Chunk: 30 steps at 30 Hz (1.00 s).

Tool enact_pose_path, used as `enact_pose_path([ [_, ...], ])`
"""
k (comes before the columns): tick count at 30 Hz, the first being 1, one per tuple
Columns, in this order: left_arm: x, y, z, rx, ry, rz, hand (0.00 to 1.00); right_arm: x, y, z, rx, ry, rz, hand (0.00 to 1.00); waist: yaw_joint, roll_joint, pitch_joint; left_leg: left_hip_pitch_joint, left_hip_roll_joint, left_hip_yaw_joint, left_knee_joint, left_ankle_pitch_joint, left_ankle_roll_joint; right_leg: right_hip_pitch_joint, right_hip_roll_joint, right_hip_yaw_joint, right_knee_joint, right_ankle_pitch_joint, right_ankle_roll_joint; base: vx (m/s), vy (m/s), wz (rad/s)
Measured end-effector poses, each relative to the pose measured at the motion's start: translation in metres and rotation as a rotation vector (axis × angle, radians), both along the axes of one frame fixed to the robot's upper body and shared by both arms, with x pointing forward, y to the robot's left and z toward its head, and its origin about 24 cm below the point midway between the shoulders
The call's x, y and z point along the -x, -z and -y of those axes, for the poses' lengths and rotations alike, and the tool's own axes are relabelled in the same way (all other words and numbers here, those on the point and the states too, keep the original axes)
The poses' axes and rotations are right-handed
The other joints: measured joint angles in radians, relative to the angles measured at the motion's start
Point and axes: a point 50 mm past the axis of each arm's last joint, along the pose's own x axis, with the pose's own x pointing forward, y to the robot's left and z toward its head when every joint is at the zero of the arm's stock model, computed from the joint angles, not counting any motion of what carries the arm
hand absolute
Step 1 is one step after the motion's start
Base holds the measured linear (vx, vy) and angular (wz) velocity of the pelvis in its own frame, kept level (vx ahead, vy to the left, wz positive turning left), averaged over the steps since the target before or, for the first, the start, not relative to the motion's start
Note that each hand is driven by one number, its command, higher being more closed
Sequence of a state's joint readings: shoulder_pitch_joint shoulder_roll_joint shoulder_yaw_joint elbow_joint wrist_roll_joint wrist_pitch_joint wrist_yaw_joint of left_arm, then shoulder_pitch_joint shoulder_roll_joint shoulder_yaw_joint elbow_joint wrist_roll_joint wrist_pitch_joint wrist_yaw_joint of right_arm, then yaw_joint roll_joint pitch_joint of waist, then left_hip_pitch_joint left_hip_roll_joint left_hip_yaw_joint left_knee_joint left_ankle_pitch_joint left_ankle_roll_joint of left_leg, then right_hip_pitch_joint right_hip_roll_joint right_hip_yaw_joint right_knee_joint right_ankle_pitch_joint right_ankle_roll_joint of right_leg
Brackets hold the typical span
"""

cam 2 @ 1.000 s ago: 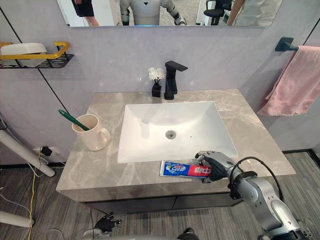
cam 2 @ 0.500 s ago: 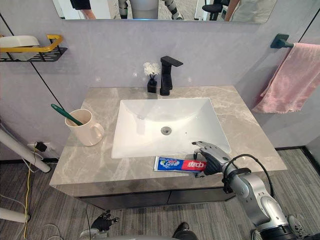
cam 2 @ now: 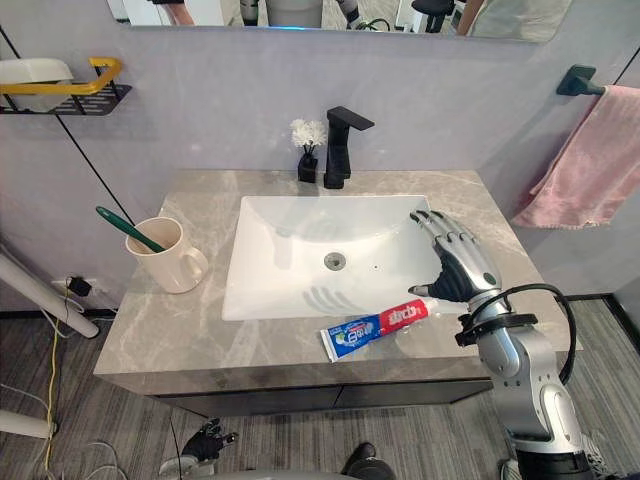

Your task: Organize washtable

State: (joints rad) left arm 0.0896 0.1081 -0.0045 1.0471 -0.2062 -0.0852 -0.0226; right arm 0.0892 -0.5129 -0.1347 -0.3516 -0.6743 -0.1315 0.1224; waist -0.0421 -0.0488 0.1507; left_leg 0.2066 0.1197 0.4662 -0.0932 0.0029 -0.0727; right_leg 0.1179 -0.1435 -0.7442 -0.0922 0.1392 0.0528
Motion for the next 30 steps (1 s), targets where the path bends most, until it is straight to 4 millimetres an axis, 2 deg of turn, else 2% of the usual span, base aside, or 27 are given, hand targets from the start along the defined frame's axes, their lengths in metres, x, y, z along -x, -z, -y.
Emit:
enact_pose_path([
  [4,0.001,0.0,-0.003,-0.003,-0.009,-0.002,0.0,0.006,0.013,-0.012,-0.047,-0.04,-0.054,0.0,0.001,-0.012,-0.007,0.001,-0.003,0.001,0.0,-0.005,0.006,0.001,-0.002,0.008,0.0,0.0,0.0,0.1,0.05,0.02],
  [12,0.001,0.001,0.001,0.006,-0.004,-0.004,0.0,0.013,0.034,-0.031,-0.056,-0.164,-0.203,0.0,0.004,0.001,-0.002,0.014,0.004,0.003,0.022,-0.031,0.005,0.019,-0.004,0.032,-0.004,-0.002,0.001,0.02,0.015,-0.03],
  [23,-0.001,0.001,0.003,0.009,0.009,-0.005,0.0,0.024,0.053,-0.027,0.025,-0.271,-0.423,0.0,0.006,0.011,0.001,0.01,0.002,-0.004,0.023,-0.035,0.006,0.02,-0.01,0.027,0.001,-0.002,0.002,0.01,0.014,0.01],
  [30,-0.001,0.002,0.004,0.023,0.019,-0.013,0.0,0.03,0.059,-0.025,0.077,-0.297,-0.48,0.0,0.007,0.012,-0.002,0.014,0.0,-0.012,0.031,-0.034,0.006,0.034,-0.014,0.013,0.001,-0.004,0.005,0.05,0.032,0.06],
])
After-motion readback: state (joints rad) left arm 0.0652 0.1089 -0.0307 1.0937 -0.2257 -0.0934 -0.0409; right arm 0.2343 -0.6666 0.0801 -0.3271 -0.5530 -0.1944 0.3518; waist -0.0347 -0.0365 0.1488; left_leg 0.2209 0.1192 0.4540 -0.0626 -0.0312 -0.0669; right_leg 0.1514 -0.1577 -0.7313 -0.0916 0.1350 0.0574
